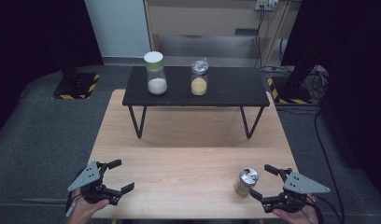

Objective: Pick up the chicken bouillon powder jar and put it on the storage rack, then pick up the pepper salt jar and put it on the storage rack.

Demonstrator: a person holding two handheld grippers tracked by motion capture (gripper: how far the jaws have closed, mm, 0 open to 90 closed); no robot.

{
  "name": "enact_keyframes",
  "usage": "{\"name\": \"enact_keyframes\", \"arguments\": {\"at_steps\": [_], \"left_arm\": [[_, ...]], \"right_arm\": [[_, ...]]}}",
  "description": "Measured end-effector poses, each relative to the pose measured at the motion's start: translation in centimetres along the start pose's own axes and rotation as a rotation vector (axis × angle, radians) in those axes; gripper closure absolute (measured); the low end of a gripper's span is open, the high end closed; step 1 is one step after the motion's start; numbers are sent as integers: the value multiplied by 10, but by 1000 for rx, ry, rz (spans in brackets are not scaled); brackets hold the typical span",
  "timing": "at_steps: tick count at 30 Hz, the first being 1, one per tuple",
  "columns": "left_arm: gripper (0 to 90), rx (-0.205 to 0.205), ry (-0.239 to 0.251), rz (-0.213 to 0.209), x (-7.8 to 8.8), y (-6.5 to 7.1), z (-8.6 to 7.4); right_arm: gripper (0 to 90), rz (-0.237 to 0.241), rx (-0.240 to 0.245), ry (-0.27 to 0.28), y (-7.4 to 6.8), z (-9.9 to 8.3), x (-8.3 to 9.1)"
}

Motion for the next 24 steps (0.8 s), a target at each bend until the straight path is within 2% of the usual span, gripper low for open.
{"name": "enact_keyframes", "arguments": {"at_steps": [7,24], "left_arm": [[9,-4,-3,1,0,0,1],[8,0,-7,8,0,0,0]], "right_arm": [[62,4,-3,-2,0,0,0],[50,-12,-22,35,0,8,10]]}}
Point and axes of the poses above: each handheld gripper's, and its own axes: x roughly backward along the jaws, z roughly out of its top, y roughly to its right, the point moved 4 cm from there along -x, roughly forward along the jaws, and after that the axes turned 1 degree about -y, right-handed, at the moved point
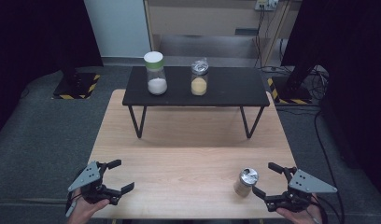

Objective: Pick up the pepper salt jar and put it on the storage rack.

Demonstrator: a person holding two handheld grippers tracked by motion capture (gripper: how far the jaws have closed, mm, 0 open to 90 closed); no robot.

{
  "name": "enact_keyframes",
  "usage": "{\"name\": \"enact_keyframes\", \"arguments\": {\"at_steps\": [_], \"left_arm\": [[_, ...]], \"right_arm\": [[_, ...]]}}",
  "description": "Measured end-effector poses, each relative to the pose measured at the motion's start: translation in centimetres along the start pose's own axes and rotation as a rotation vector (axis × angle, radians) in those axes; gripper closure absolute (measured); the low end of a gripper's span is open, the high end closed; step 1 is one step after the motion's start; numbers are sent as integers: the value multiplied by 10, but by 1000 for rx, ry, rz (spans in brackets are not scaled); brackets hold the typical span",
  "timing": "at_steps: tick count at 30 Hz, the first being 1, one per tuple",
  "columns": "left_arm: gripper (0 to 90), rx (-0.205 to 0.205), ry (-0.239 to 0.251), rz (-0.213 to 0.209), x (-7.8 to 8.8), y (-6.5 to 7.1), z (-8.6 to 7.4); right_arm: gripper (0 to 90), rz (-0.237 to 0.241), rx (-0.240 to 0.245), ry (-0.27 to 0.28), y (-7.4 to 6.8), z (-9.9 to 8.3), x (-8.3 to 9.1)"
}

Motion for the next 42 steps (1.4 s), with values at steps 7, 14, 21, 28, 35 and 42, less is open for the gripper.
{"name": "enact_keyframes", "arguments": {"at_steps": [7,14,21,28,35,42], "left_arm": [[8,1,0,2,0,0,0],[8,2,0,2,0,0,0],[8,3,0,2,0,0,0],[8,3,-2,4,0,0,0],[8,3,-2,4,0,0,0],[8,4,-1,4,0,0,0]], "right_arm": [[43,5,7,-14,0,9,2],[36,-3,15,-38,1,19,6],[34,-2,22,-84,4,28,3],[32,3,41,-139,7,32,-6],[31,17,39,-175,11,30,-16],[37,31,27,-197,15,23,-27]]}}
Point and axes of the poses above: each handheld gripper's, and its own axes: x roughly backward along the jaws, z roughly out of its top, y roughly to its right, the point moved 4 cm from there along -x, roughly forward along the jaws, and after that the axes turned 1 degree about -y, right-handed, at the moved point
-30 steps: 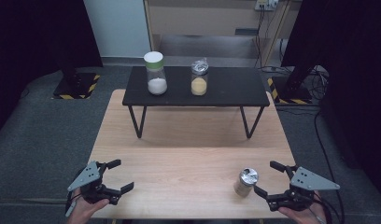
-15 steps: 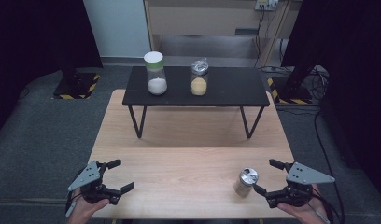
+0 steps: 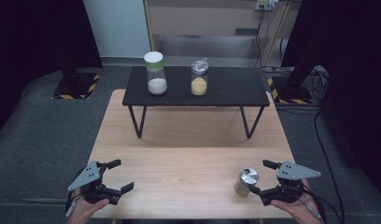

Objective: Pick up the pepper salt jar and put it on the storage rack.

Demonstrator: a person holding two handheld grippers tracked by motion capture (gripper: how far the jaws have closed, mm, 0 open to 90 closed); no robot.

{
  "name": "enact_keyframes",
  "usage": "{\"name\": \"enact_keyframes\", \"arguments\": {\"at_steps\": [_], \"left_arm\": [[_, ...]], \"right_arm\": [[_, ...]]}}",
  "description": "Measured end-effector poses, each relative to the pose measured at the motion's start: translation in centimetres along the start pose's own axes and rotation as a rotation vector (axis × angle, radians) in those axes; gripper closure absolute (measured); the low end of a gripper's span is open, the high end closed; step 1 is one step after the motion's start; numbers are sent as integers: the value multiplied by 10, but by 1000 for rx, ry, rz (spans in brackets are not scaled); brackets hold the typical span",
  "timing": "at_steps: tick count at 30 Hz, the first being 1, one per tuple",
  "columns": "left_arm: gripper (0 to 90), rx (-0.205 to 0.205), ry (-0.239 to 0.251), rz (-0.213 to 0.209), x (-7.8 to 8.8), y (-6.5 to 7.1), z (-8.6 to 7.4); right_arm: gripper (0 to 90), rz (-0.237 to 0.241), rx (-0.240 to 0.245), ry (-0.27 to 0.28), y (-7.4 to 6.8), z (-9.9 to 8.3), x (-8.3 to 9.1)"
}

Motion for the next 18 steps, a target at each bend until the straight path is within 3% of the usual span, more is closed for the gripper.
{"name": "enact_keyframes", "arguments": {"at_steps": [18], "left_arm": [[8,-1,-1,0,0,0,0]], "right_arm": [[50,24,-40,-39,12,-16,-25]]}}
Point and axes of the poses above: each handheld gripper's, and its own axes: x roughly backward along the jaws, z roughly out of its top, y roughly to its right, the point moved 4 cm from there along -x, roughly forward along the jaws, and after that the axes turned 1 degree about -y, right-handed, at the moved point
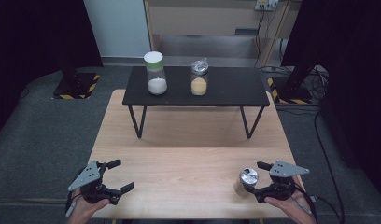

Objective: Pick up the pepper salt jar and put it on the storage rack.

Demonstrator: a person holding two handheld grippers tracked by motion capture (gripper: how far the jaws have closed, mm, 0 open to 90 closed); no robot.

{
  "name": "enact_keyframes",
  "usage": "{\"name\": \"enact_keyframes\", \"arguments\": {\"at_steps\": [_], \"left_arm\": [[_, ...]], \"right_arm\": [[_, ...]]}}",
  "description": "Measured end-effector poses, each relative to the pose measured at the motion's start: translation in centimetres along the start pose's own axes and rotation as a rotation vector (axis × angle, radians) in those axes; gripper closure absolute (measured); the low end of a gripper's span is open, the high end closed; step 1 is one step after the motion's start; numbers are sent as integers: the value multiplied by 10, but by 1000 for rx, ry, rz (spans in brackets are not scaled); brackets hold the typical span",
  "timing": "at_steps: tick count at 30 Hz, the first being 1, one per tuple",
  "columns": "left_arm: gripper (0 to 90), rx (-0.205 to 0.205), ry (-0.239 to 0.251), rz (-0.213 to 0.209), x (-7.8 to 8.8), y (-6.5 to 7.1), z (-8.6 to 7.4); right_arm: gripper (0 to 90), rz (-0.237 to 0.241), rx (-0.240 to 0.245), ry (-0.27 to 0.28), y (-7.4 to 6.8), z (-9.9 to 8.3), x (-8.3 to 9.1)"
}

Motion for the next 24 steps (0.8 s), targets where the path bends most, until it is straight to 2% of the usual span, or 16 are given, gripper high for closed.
{"name": "enact_keyframes", "arguments": {"at_steps": [18,23,24], "left_arm": [[8,-2,-4,1,0,0,0],[8,0,-5,2,0,0,0],[8,0,-6,2,0,0,0]], "right_arm": [[103,20,-2,-15,7,-11,-15],[152,24,13,-18,7,-12,-17],[187,23,22,-17,7,-11,-17]]}}
Point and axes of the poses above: each handheld gripper's, and its own axes: x roughly backward along the jaws, z roughly out of its top, y roughly to its right, the point moved 4 cm from there along -x, roughly forward along the jaws, and after that the axes turned 1 degree about -y, right-handed, at the moved point
